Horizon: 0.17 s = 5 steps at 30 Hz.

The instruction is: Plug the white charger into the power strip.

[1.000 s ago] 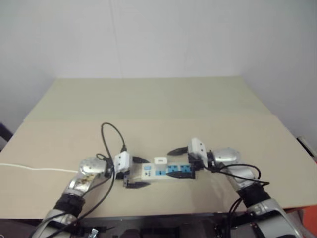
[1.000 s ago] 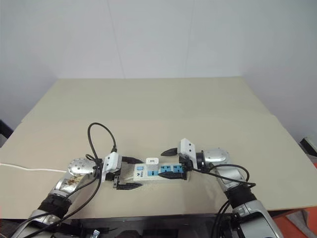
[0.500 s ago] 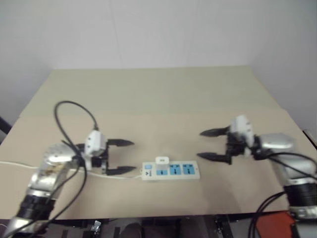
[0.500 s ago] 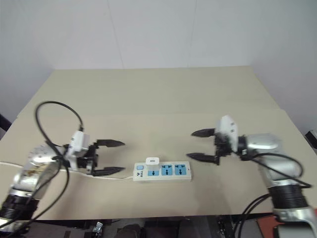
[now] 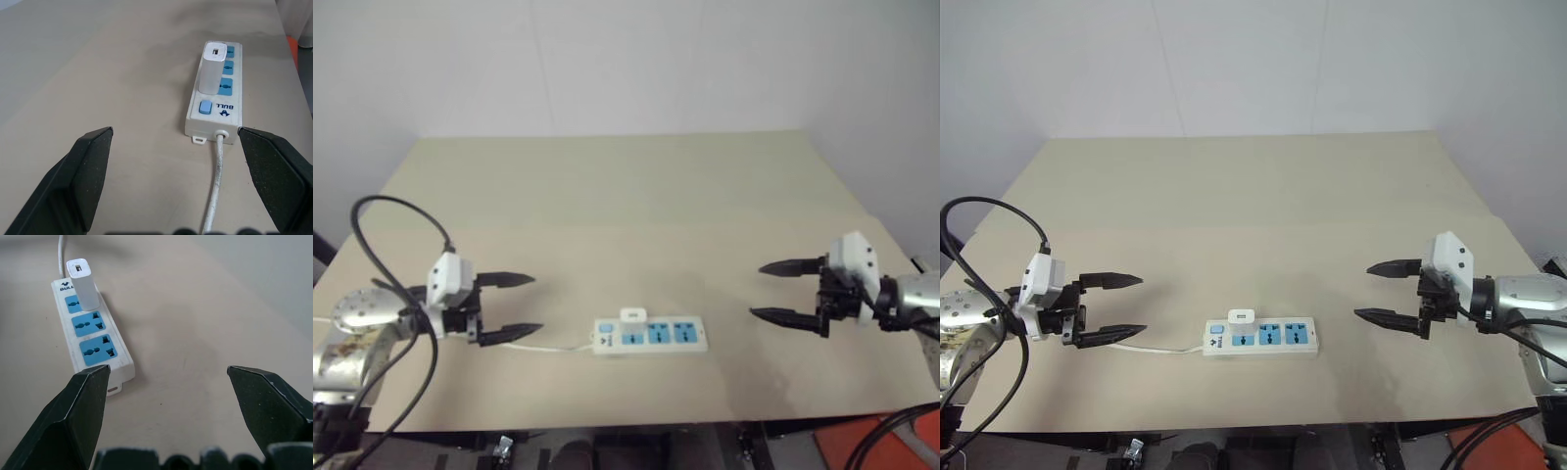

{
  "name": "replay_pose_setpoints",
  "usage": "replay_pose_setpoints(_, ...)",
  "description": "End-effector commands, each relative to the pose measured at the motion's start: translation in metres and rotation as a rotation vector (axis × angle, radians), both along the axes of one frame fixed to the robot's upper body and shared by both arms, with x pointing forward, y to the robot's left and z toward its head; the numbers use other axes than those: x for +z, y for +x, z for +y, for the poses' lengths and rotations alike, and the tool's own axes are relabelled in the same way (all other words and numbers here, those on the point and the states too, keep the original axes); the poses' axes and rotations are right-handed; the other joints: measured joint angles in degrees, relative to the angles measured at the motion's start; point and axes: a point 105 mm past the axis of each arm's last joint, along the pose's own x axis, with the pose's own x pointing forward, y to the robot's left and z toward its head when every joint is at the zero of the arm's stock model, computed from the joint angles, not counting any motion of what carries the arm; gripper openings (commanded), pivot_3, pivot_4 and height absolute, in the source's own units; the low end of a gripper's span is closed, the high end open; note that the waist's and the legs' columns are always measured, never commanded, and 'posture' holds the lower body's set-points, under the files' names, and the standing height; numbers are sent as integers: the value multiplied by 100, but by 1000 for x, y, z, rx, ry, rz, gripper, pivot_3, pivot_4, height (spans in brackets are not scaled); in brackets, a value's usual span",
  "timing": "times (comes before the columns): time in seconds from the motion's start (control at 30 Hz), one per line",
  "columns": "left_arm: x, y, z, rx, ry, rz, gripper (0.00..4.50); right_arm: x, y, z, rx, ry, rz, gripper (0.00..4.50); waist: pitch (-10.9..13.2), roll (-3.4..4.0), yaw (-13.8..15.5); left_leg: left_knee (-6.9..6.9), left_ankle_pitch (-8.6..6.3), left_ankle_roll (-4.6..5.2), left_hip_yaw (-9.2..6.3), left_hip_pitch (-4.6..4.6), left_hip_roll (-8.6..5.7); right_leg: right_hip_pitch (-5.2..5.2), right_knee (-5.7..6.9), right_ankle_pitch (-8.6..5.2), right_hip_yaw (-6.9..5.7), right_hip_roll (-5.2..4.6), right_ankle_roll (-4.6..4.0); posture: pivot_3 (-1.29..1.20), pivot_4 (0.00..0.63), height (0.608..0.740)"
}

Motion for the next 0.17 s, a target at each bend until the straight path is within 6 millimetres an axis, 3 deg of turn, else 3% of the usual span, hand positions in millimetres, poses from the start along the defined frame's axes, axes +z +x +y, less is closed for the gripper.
replay_pose_setpoints(0.03, 10, -1, -4, -21, 5, -33, 4474, 14, -3, 1, 6, -2, -43, 4500, 0, 0, 3, 0, 0, 0, 0, 0, 0, 0, 0, 0, 0, 0, 0, 0, 150, 740)
replay_pose_setpoints(0.17, 9, 0, -6, -27, 3, -29, 4474, 14, -5, 0, 12, -5, -39, 4500, 0, 0, 3, 2, 0, 0, 0, 0, 0, 0, 2, 1, 0, 0, -1, 0, 150, 740)
